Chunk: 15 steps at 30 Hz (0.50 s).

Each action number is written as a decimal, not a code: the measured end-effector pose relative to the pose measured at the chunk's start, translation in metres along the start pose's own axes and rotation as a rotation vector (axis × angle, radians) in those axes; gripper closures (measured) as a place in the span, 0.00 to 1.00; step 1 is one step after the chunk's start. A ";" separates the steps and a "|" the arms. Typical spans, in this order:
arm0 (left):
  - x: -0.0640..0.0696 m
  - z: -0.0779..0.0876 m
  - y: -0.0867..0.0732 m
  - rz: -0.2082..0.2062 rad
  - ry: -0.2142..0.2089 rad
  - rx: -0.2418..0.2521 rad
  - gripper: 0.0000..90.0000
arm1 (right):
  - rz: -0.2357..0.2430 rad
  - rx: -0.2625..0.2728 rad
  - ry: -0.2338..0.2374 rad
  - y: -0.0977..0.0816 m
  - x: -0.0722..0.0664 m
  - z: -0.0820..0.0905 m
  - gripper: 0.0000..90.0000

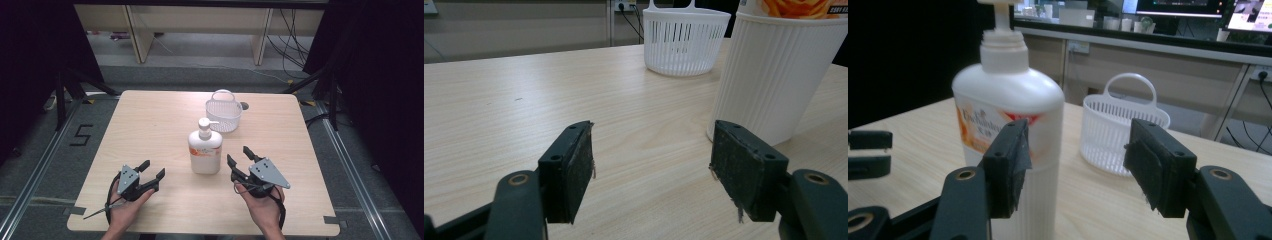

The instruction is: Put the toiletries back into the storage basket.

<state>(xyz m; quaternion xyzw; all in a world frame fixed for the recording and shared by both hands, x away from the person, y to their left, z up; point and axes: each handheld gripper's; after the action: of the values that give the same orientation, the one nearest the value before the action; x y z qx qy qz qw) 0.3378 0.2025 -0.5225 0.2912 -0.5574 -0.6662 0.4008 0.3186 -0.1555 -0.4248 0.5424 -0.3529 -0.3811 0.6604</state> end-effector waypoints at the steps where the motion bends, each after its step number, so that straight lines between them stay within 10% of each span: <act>1: 0.000 0.001 0.000 0.003 0.006 0.003 0.36 | 0.006 0.017 0.001 0.006 -0.003 -0.003 0.47; 15: 0.000 0.002 -0.001 0.007 0.005 0.005 0.36 | 0.034 0.054 0.002 0.040 -0.029 -0.028 0.49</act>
<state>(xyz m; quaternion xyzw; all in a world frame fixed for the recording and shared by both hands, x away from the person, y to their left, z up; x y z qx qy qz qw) 0.3364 0.2035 -0.5227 0.2918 -0.5589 -0.6628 0.4039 0.3348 -0.1120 -0.3919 0.5542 -0.3718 -0.3596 0.6522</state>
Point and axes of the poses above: each handheld gripper's, and its own axes: z roughly backward along the jaws, y roughly out of its top, x roughly to its right, and after that the axes turned 1 degree about -y, right-handed
